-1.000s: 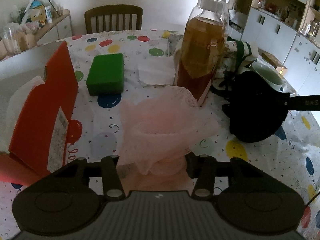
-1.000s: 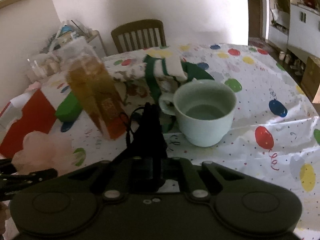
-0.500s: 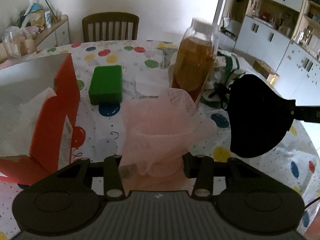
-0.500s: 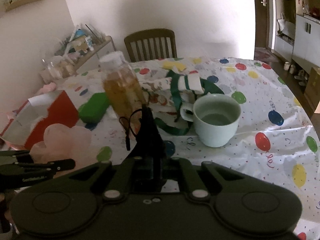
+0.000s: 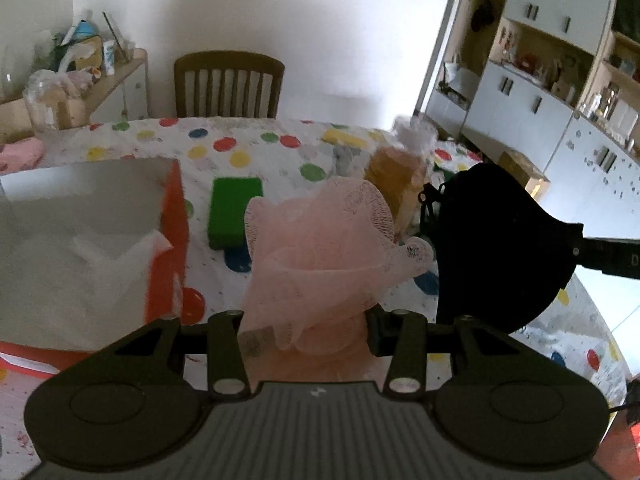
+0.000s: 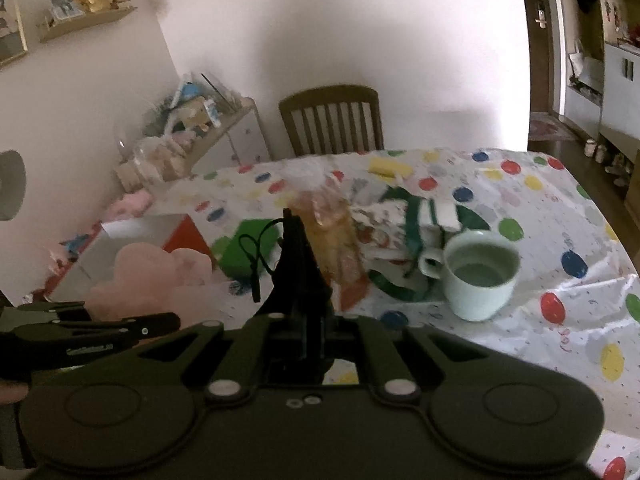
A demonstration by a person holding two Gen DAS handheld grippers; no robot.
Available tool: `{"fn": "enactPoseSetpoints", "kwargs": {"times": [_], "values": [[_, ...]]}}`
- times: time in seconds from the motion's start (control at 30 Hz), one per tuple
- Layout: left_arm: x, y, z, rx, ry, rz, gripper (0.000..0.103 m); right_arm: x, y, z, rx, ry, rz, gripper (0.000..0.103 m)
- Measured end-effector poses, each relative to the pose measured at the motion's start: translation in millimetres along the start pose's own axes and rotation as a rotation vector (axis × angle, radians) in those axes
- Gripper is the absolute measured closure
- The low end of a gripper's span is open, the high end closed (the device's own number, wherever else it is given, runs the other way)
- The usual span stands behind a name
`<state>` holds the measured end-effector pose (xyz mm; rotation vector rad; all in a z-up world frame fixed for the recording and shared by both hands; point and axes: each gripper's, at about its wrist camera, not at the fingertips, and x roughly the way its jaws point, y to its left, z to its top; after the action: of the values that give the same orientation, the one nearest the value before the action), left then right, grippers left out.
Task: Organize soft objects
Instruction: 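Carry the pink puff and black fabric together over the cardboard box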
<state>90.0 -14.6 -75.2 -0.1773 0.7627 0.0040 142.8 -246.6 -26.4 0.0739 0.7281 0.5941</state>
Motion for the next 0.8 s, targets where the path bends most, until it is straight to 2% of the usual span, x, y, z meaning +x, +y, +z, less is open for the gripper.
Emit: {"fn": "enactPoseSetpoints", "kwargs": {"times": [0.43, 0.8], "values": [[-50, 54, 37, -0.029, -0.083, 0.048, 0.059, 11, 70, 30, -0.029, -0.03, 0.062, 0.098], [-72, 116, 46, -0.048, -0.11, 0.096, 0.059, 47, 140, 46, -0.067, -0.017, 0.096, 0.098]]}}
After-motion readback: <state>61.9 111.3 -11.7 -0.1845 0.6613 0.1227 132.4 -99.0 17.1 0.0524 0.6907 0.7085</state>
